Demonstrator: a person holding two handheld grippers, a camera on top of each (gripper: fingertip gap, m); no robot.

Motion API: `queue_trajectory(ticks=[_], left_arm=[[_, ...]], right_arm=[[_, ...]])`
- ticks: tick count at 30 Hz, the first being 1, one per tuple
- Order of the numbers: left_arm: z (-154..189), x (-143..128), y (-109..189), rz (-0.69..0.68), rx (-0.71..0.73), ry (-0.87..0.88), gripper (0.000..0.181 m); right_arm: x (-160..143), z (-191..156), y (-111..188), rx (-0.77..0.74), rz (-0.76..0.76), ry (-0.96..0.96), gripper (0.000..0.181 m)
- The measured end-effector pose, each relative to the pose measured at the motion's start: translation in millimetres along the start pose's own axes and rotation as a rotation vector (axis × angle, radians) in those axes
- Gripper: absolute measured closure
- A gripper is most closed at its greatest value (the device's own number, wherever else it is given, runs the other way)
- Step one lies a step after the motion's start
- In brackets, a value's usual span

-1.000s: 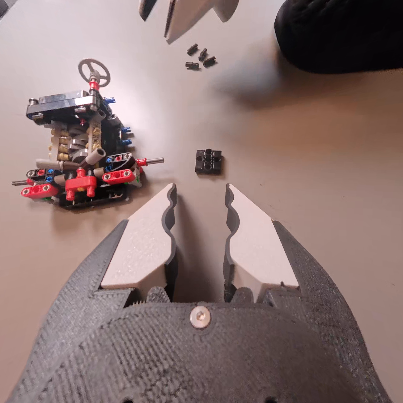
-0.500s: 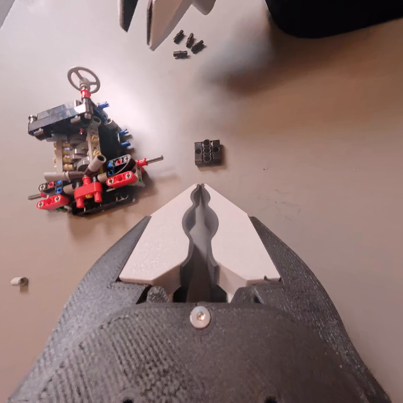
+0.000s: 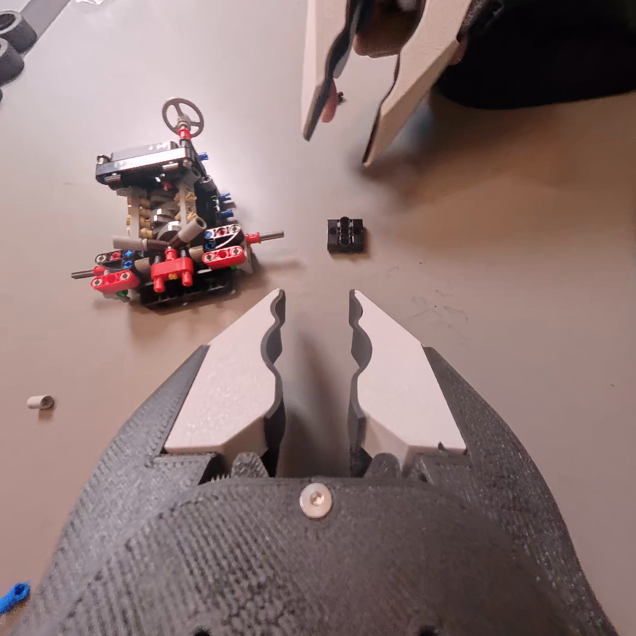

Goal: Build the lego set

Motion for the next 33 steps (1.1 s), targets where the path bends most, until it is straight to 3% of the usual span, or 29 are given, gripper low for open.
queue_trajectory(ticks=[7,18,22,26,33], left_arm=[[-5,-2,9,0.007,0.027,0.008,0.144],[17,-4,-8,-0.032,-0.026,-0.035,0.142],[27,-1,-15,-0.029,-0.051,-0.034,0.145],[36,4,-17,-0.016,-0.082,-0.043,0.143],[41,12,-23,-0.008,-0.067,-0.036,0.140]], right_arm=[[-4,-11,-7,0.038,-0.043,0.008,0.145],[-12,-24,-37,-0.008,-0.253,0.061,0.151],[-12,-47,-32,0.093,-0.279,0.038,0.148],[-7,-71,-24,0.261,-0.211,0.019,0.149],[-10,-37,-3,0.171,-0.169,-0.035,0.149]])
Point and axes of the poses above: each gripper's, where its closed fingertips meet, y back along the fingers, x out of its top, z = x × y across the jaws, the point moved 1 cm from there along y, back along the fingers, and after that the axes turned 4 degrees about -y, right-handed, at the moved point
